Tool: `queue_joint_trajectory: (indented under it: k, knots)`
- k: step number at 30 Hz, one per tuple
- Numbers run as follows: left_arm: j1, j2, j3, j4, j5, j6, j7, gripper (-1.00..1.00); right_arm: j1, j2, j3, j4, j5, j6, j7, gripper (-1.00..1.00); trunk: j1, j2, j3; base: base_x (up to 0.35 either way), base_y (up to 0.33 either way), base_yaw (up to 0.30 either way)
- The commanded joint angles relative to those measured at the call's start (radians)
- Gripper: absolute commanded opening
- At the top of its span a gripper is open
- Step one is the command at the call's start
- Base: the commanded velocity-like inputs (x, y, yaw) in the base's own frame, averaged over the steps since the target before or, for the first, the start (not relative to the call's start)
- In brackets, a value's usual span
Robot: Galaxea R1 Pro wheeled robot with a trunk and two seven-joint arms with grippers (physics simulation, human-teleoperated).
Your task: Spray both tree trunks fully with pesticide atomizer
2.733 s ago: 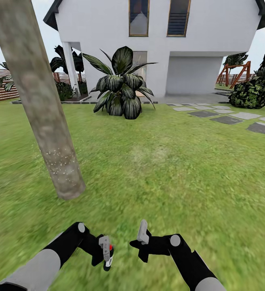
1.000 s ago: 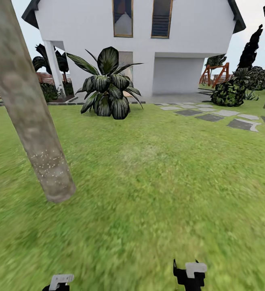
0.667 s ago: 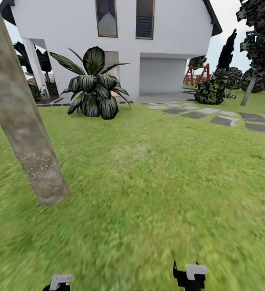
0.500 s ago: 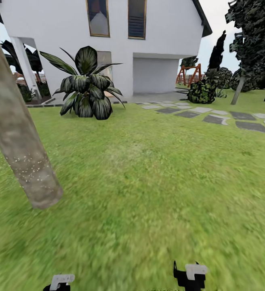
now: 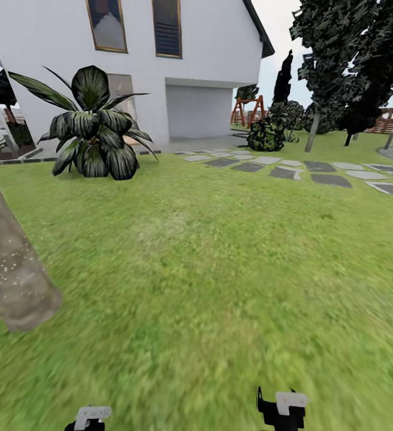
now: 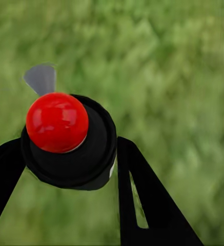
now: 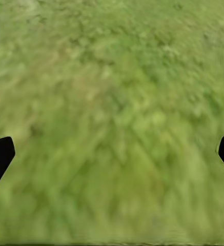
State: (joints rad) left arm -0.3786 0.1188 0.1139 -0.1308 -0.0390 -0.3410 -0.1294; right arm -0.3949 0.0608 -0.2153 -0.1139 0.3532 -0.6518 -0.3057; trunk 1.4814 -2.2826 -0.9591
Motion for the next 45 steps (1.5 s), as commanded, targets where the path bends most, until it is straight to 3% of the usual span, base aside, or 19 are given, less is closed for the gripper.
queue_joint_trajectory:
  k: [1, 45]
  knots:
    - [0.000, 0.000, 0.009, 0.000, -0.004, -0.003, -0.007, -1.00, -0.001, 0.001, -0.006, 0.001, 0.010, -0.002, -0.006, 1.00, 0.000, 0.000, -0.001, 0.000, 0.000, -0.300]
    - [0.000, -0.001, 0.010, 0.000, 0.005, -0.006, -0.007, -1.00, -0.001, 0.000, -0.006, 0.003, 0.012, -0.001, -0.006, 1.00, 0.000, 0.000, -0.005, 0.000, 0.000, -0.300]
